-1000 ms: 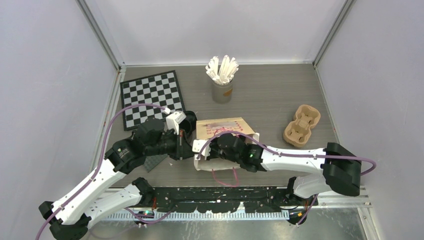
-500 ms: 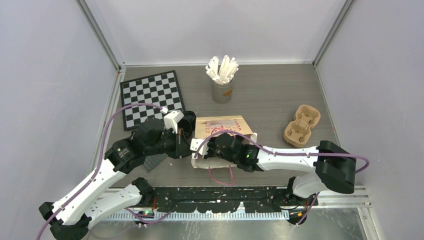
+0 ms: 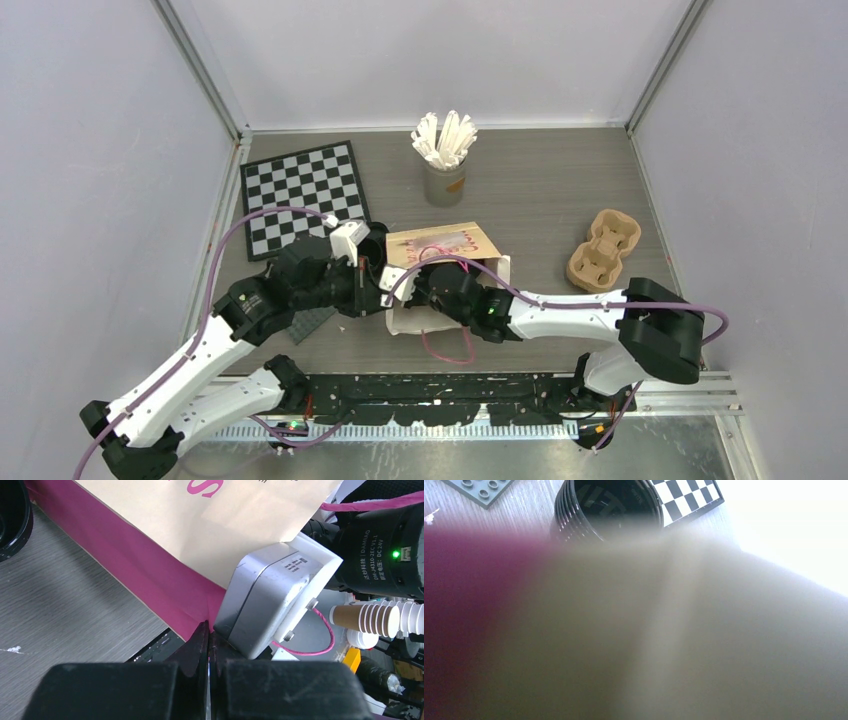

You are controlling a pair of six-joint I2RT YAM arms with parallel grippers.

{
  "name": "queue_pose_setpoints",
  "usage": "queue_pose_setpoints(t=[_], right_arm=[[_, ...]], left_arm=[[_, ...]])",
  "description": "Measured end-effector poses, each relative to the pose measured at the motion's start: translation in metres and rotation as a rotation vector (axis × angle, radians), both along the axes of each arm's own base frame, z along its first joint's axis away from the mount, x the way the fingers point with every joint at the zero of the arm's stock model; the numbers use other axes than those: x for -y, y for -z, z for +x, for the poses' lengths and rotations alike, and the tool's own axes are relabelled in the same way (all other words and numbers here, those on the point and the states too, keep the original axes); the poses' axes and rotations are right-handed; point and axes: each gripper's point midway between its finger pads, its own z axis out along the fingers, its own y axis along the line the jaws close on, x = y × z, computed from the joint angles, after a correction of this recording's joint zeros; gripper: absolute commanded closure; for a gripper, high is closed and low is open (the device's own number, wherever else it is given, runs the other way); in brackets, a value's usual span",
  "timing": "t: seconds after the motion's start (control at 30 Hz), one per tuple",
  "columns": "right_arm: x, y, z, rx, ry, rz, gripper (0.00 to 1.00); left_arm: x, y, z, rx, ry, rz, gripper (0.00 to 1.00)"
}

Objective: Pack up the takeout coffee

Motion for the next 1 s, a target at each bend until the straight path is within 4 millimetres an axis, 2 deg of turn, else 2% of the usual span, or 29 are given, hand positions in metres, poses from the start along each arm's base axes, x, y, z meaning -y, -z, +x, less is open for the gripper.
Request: queue_pose_setpoints(t=[0.47,1.0], right_arm=[[0.0,-0.002,0.003,0.001,0.02,0.019,0.99],[0.027,-0.007,-0.014,-0.081,0.02,-0.029,1.0]], left_arm=[[0.001,-0.002,0.002,0.01,-0.001,-0.01,1.0],[0.017,-0.013,-0.003,-0.006,0.047,-0.074,1.0]])
